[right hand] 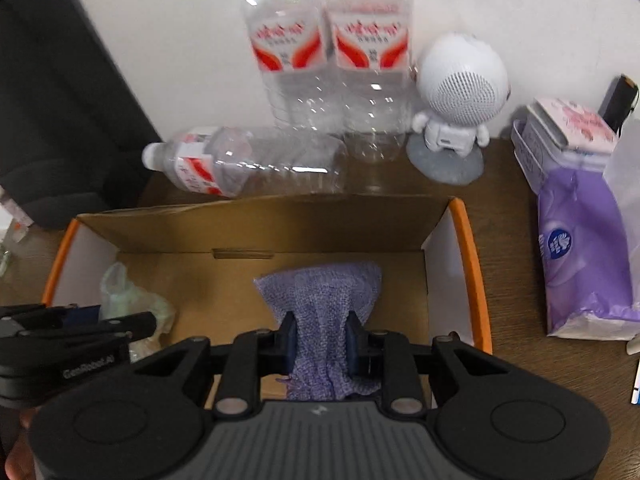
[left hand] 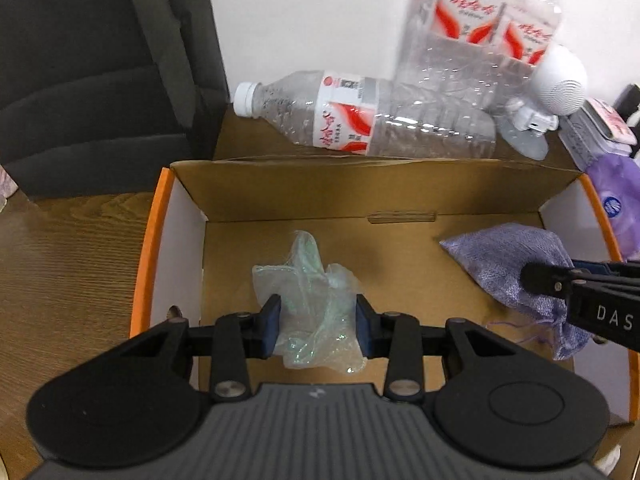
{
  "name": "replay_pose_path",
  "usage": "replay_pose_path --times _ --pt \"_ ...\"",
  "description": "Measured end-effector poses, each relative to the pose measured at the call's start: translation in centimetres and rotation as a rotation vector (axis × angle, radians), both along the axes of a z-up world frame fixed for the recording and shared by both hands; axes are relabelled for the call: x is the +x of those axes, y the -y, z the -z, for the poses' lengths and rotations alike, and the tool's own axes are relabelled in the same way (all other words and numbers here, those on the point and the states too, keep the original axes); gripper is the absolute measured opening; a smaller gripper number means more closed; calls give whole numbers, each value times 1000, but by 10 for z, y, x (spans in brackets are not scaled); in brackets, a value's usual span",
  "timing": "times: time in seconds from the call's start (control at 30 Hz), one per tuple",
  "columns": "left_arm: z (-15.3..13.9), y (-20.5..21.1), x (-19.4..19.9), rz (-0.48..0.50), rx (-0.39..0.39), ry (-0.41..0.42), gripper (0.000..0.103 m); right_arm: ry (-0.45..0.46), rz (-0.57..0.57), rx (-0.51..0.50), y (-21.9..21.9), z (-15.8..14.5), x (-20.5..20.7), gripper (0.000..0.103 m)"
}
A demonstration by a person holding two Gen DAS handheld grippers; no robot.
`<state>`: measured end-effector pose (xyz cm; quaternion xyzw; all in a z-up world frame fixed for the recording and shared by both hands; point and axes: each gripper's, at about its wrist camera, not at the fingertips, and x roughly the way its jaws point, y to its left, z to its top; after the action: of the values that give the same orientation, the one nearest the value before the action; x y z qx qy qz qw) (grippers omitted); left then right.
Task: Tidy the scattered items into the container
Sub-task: 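Carry the bag and pouch into the cardboard box and open both tools, then withdraw both tools from the box back toward the plush toy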
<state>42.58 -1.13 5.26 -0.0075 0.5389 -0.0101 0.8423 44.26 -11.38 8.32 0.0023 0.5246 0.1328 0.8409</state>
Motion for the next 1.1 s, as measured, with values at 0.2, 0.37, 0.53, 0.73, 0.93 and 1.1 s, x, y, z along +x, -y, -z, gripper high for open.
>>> replay_pose_path --times 0.2,0.37,0.53,0.73,0.93,1.1 --pt "-1 -5 6 -62 17 47 80 -10 15 -38 -10 15 9 44" --pt "-19 -9 -7 -29 -2 75 94 -4 21 -13 -4 5 -3 65" --pt "-46 -11 -31 -28 4 84 99 -2 21 -22 -1 -18 -20 74" --pt "-62 -12 -83 -7 -67 99 103 -20 -17 -12 4 -27 -59 83" --pt "-63 -17 -125 -9 -53 125 103 -88 56 21 17 -16 -89 82" --pt "-68 -21 -139 -37 -22 130 103 -85 105 -1 15 -20 -102 83"
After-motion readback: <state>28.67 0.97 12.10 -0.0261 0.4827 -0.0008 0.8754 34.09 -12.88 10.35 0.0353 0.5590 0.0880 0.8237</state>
